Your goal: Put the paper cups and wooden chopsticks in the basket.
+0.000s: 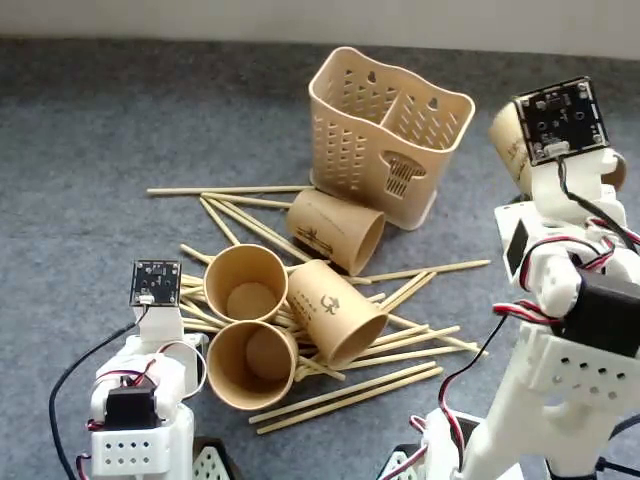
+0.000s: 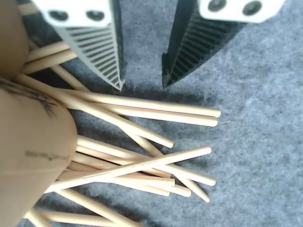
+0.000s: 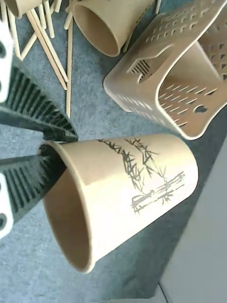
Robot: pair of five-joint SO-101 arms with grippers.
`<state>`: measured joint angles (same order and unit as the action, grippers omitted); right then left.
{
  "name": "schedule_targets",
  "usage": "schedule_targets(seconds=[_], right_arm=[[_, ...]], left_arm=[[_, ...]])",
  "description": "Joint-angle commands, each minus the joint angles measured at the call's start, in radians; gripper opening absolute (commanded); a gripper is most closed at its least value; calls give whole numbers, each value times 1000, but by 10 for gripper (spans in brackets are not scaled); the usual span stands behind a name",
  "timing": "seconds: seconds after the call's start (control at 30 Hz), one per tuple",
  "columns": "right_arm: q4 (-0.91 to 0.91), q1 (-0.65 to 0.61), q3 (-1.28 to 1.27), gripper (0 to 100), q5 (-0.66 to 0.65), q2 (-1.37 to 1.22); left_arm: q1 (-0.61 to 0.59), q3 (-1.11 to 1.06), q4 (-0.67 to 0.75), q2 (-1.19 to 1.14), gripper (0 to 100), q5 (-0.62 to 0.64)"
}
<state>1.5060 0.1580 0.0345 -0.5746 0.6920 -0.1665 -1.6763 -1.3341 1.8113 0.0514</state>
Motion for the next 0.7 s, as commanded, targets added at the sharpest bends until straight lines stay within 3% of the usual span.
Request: schedule_targets(seconds=[0.0, 0.13, 0.27, 0.47, 0.67], right_arm=[[-31, -81, 85, 6, -17, 28], [-108, -147, 88, 6, -31, 28], [-131, -209, 67, 6, -132, 27], [-220, -219, -58, 6, -239, 28], [-266, -219, -156, 6, -249, 30]], left_arm=[[1, -19, -2, 7, 137, 0], [1, -19, -2, 7, 137, 0], [1, -19, -2, 7, 137, 0], [1, -19, -2, 7, 137, 0], [1, -19, -2, 7, 137, 0]])
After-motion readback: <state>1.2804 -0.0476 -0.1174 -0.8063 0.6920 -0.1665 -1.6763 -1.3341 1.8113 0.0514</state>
